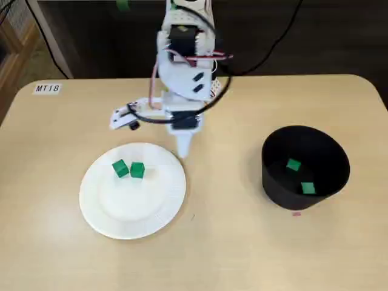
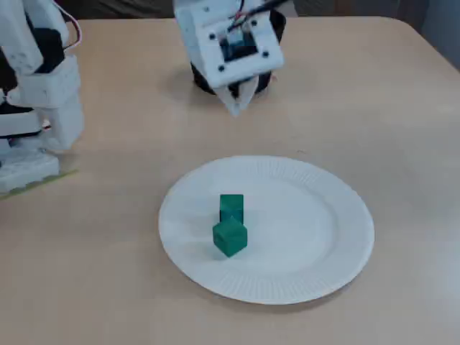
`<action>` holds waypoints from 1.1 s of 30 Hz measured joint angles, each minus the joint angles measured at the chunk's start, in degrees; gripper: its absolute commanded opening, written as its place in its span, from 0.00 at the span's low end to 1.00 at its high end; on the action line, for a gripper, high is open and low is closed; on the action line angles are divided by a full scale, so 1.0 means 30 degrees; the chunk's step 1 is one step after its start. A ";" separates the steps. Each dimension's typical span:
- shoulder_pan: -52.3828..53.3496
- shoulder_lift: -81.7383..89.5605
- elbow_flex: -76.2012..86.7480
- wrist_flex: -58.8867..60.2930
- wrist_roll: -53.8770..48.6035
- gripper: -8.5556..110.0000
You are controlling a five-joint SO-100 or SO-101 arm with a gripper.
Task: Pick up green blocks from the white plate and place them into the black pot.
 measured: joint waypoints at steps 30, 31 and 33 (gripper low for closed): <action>0.3662 -0.1582 0.2871 -0.3867 -0.2988 0.36; 0.3662 -0.1465 0.3076 -0.3809 -0.2988 0.37; 0.3633 -0.1406 0.3398 -0.3809 -0.2988 0.37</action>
